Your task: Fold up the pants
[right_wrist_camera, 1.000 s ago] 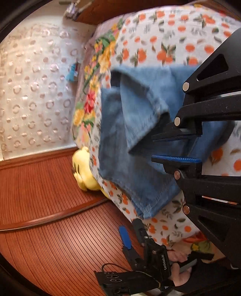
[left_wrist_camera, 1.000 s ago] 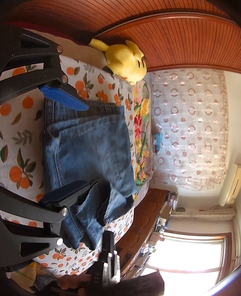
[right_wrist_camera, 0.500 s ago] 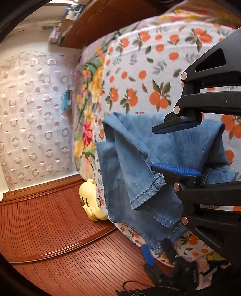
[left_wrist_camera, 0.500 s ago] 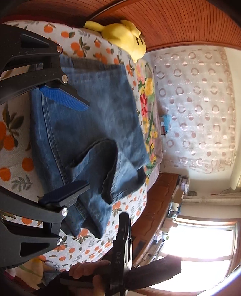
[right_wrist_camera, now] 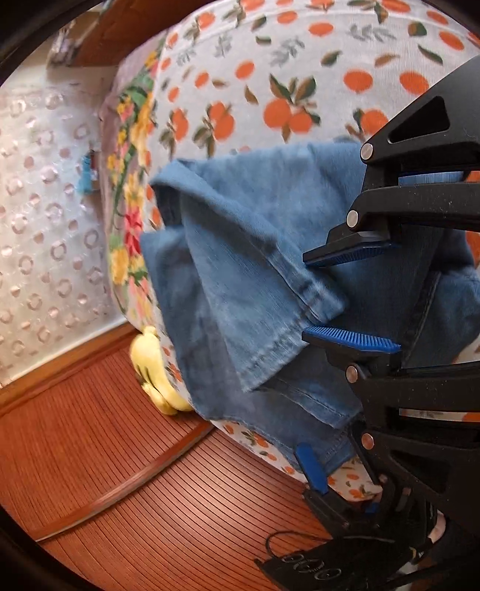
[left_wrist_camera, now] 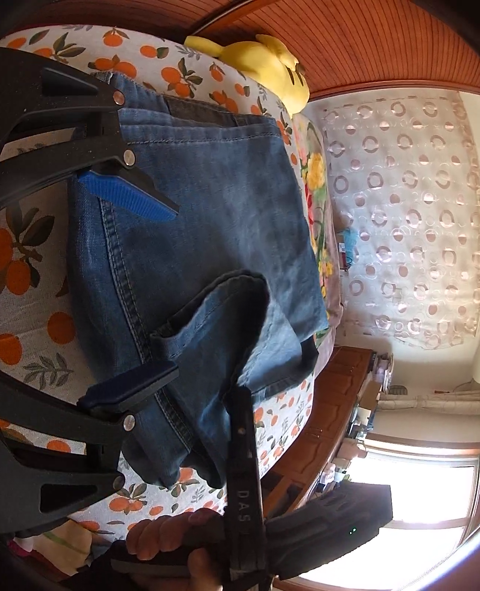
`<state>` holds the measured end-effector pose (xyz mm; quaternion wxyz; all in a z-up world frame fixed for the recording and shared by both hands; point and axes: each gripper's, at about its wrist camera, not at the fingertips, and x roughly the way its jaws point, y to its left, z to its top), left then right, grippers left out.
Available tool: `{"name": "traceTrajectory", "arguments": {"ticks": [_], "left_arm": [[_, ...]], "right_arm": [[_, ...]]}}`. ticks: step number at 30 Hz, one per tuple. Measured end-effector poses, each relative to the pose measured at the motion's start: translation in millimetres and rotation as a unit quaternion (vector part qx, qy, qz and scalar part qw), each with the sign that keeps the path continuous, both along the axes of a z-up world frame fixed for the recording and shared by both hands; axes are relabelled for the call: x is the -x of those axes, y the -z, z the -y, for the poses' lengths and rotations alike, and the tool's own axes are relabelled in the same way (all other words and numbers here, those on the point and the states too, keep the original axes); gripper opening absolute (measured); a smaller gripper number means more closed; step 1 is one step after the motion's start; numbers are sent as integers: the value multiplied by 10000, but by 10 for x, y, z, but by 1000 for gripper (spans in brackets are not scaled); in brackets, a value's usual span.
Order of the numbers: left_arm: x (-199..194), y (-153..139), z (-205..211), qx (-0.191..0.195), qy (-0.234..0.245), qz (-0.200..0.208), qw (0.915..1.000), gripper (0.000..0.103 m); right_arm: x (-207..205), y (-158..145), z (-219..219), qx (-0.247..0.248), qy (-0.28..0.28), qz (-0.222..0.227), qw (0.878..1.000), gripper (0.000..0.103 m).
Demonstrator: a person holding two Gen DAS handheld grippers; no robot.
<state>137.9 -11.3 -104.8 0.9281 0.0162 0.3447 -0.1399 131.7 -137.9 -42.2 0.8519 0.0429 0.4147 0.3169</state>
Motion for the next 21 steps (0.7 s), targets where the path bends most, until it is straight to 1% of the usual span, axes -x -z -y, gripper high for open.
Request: {"name": "traceTrajectory", "arguments": {"ticks": [2,4,6,7,8,10,11,12,13,14,15,17,18,21], "left_arm": [[0,17,9,7,19,-20,10000,78],[-2,16,14,3,36,-28,10000,78],[-14,14,22,-20,60,-31,10000,78],[-16,12,26,-35,67,-28,10000,78],[-17,11,29,-37,74,-26,10000,78],[-23,11,32,-14,101,-28,9999,78],[-28,10,34,5,122,-27,9999,78],[-37,7,44,43,165,-22,9999,78],[-57,11,54,66,197,-23,9998,77],[-70,14,68,80,229,-28,9997,74],[-86,19,93,57,266,-39,9996,67],[-123,39,147,-39,339,-117,9994,59],[-142,51,165,-27,405,-169,9990,53],[-198,92,210,-34,482,-335,9983,44]], "right_arm": [[-41,13,-87,176,24,47,9998,37],[-36,10,-121,126,30,81,9999,37],[-62,18,-60,5,107,134,9999,37],[-59,8,-54,-50,124,202,9997,30],[-81,19,40,-78,125,270,9995,17],[-40,-2,39,-60,76,461,9989,11],[-11,-6,34,-40,43,576,9983,11],[-8,128,163,-20,46,671,9977,11],[26,145,185,-12,67,735,9973,10],[58,117,237,-25,89,782,9969,10],[83,114,264,-35,121,843,9964,10],[167,67,343,-51,183,982,9950,10],[192,59,348,-52,207,1046,9943,10],[280,41,396,-52,289,1227,9920,9]]}}
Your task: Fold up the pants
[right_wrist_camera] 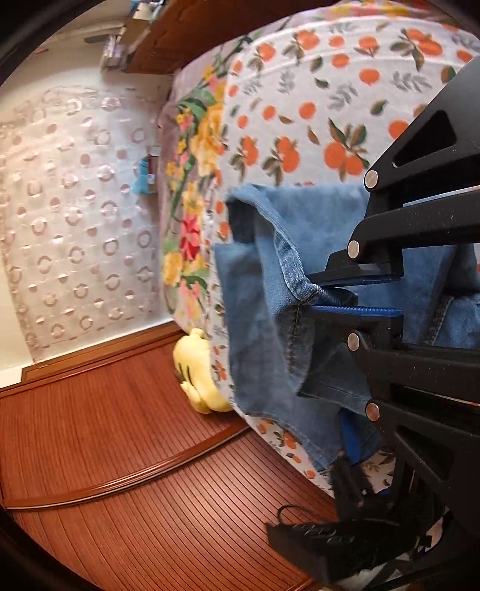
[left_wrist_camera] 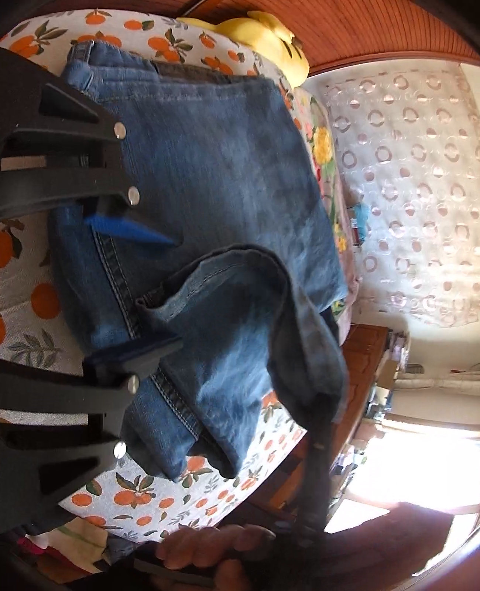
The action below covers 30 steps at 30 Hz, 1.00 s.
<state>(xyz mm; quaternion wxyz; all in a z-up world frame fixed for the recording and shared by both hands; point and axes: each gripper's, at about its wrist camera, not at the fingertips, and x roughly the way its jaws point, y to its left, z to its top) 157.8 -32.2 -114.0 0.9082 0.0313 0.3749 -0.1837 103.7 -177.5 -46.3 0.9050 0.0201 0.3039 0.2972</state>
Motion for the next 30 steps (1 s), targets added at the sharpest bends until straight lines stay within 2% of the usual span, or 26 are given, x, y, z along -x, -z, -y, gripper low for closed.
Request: {"name": "traceTrajectory", "arguments": {"ticks": [2,4,6,15,20,25,30], "left_arm": [[-17,9,19,-17,31,-54,10000,40],[-8,-8,27,24,91,-81,9999,25],[26,-64,35,97,147,-40,9998,16],[380,-599,-61,630,282,529,9962,15],[549,-875,-301,643,165,835,9943,12],[591,-860,-624,569,-139,801,9951,10],[630,-657,-968,650,-558,609,9945,10]], "right_arm": [[38,-48,35,-50,21,99,9999,8],[66,-107,65,-94,22,180,9998,8],[48,-159,83,-90,54,236,9997,8],[23,-500,-126,330,-15,785,9964,8],[-85,-746,-485,426,-351,987,9936,8],[-148,-793,-1015,431,-829,1022,9904,8],[-342,-617,-1418,364,-1237,619,9897,8]]}}
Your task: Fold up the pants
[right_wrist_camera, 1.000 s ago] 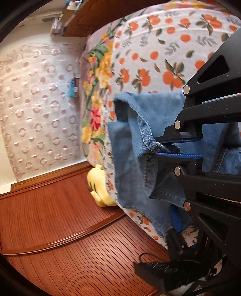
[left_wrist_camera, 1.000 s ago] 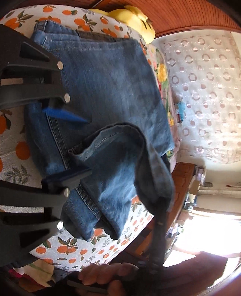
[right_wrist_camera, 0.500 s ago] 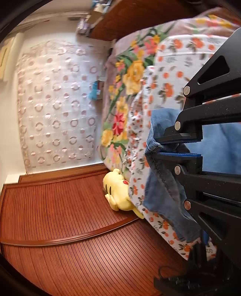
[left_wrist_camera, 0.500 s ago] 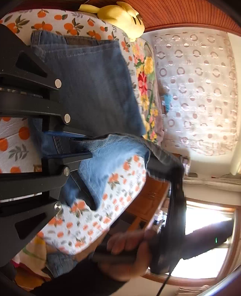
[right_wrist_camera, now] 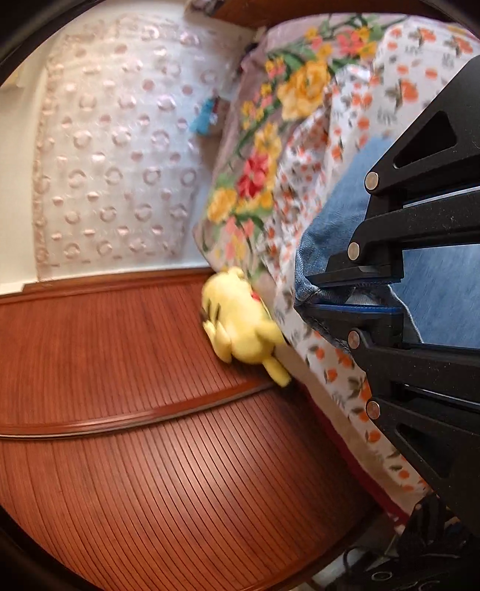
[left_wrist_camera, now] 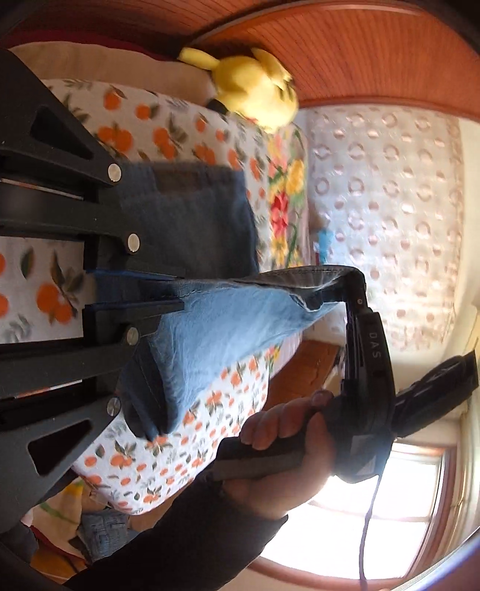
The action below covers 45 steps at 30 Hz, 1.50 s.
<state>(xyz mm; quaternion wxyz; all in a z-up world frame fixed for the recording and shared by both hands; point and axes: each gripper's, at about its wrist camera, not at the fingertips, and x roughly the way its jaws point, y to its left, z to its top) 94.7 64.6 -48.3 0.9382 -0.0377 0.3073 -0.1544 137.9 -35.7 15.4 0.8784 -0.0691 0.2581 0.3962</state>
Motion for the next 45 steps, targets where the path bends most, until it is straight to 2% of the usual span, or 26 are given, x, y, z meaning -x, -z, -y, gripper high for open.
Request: {"name": "traceTrajectory", "arguments": {"ticks": [2,6,7,11,14,16,17,24,32,39,45], "left_arm": [[10,100,-70,-35,-58,-130,9999,10],[-15,301,-146,-82,-191,-384,9990,12],[-24,333,-169,-11,-200,-451,9988,17],[-40,351,-207,148,-212,-483,9985,27],[-52,316,-183,140,-160,-402,9990,37],[-74,278,-170,130,-160,-360,9991,48],[-91,257,-167,119,-166,-330,9992,49],[-207,225,-142,-65,-288,-261,9992,50],[-235,547,-75,-262,-285,-676,9970,50],[-223,703,-95,-418,-301,-880,9948,50],[-198,565,-91,-367,-339,-719,9962,50]], "right_arm": [[-63,114,-111,72,-108,-164,9998,8],[-216,277,-195,318,-194,-468,9982,18],[-224,300,-172,339,-218,-466,9981,19],[-240,287,-33,438,-193,-433,9979,27],[-66,226,94,487,-45,-334,9982,28],[16,287,215,496,55,-349,9981,28],[74,330,282,493,149,-335,9981,28],[488,698,773,730,729,-502,9934,28],[906,969,1047,589,929,-899,9899,28],[1103,1159,1086,762,959,-767,9895,28],[1211,1260,1065,858,1010,-504,9899,28]]}}
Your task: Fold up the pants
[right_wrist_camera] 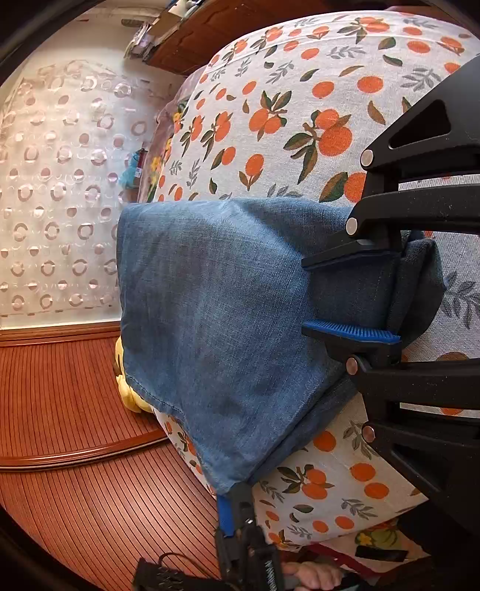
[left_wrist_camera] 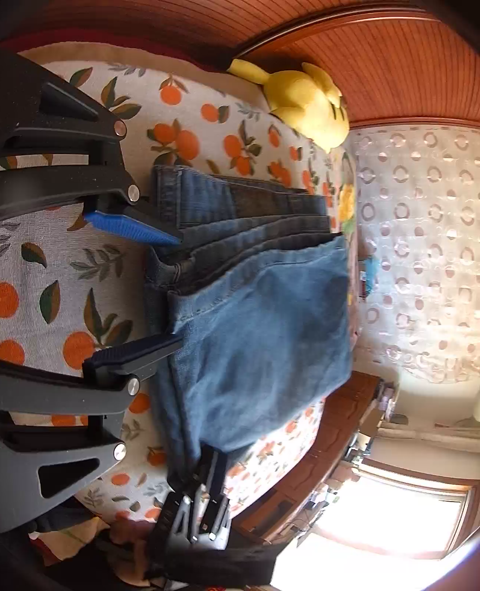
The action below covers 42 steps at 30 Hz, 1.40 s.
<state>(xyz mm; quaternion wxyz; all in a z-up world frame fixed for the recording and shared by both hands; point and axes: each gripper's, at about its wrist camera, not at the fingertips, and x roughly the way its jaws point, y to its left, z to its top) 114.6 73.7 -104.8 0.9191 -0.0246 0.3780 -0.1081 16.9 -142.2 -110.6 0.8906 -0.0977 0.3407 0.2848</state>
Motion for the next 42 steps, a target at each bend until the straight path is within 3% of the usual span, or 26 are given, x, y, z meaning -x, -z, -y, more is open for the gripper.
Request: {"name": "traceTrajectory", "arguments": {"ticks": [10,18,23,38,42], "left_arm": [[-74,-305,183,-66,199,357,9991,50],[-183,10,296,-422,202,32,9989,50],[-163,156,338,-773,201,120,9967,52],[-113,239,265,-561,188,374,9975,54],[-112,235,270,-573,179,376,9975,54]], "right_arm": [[-16,73,75,-148,2,-3,9999,29],[-17,67,68,-199,-3,-32,9998,30],[-17,70,56,-169,-8,-18,9999,31],[1,54,64,-132,10,47,9999,31],[41,-43,195,-390,157,-46,9991,31]]}}
